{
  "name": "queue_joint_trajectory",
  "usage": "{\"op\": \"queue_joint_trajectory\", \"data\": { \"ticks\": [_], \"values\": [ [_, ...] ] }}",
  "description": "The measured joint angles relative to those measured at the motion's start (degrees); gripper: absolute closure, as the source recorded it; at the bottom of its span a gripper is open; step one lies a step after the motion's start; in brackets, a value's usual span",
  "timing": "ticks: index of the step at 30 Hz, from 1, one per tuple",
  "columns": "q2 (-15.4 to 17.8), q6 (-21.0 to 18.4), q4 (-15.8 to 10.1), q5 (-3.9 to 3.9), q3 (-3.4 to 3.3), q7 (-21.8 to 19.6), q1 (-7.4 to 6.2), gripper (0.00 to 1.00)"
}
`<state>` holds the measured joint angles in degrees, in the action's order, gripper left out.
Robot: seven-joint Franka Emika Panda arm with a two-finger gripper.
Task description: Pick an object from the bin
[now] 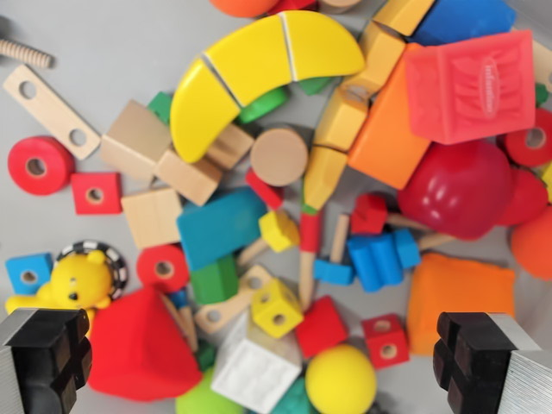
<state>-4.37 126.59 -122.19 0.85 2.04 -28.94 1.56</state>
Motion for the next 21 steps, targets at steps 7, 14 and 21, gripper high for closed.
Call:
{"op": "queue_joint_trajectory", "data": {
  "ticks": [7,14,21],
  "values": [
    [-0.1,1.4,-1.2,0.0,0.41,2.8,-0.49,0.0],
    [-0.3,2.9,-2.6,0.0,0.92,5.7,-0.99,0.0],
    [-0.7,4.6,-3.9,0.0,1.42,9.0,-1.61,0.0]
  ]
}}
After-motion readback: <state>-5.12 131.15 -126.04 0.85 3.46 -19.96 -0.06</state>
